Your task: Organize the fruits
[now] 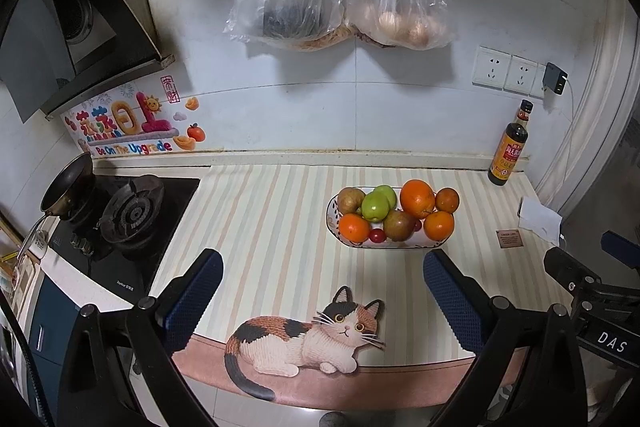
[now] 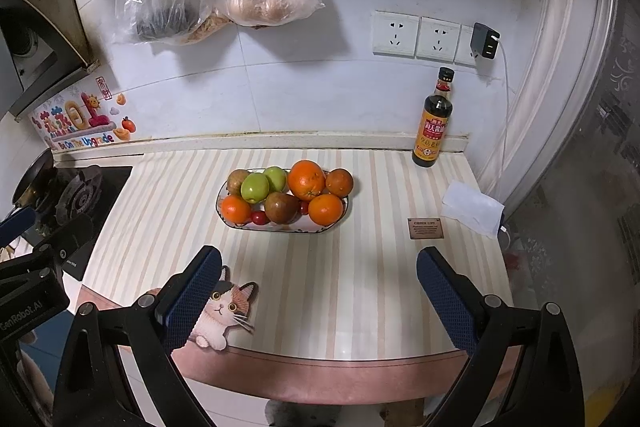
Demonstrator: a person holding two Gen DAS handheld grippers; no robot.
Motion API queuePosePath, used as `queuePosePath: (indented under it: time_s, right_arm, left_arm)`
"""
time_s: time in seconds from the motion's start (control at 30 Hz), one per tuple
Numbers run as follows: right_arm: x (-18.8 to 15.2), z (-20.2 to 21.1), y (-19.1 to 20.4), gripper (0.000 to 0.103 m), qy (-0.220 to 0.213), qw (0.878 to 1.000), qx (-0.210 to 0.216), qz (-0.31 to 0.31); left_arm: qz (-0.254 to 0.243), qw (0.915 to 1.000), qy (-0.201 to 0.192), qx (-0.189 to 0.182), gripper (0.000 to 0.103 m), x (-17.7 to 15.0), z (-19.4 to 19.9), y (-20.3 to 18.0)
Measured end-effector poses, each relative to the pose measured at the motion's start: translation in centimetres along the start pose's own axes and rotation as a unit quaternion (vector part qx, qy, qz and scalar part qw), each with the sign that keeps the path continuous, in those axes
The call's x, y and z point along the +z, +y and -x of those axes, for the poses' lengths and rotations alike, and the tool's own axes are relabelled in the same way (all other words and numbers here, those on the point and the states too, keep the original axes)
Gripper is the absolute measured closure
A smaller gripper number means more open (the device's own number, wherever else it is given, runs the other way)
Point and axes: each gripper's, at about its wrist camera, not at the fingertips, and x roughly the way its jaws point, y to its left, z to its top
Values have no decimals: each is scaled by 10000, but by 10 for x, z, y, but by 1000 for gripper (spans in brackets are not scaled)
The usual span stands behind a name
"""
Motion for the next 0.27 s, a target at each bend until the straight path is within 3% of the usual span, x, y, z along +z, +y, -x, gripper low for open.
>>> queuePosePath:
  time_s: [0.27]
  right_arm:
    - [0, 3, 0, 3, 5, 10000, 24, 11]
  left_arm:
    - [7, 10000, -5, -1, 0, -1, 0, 0]
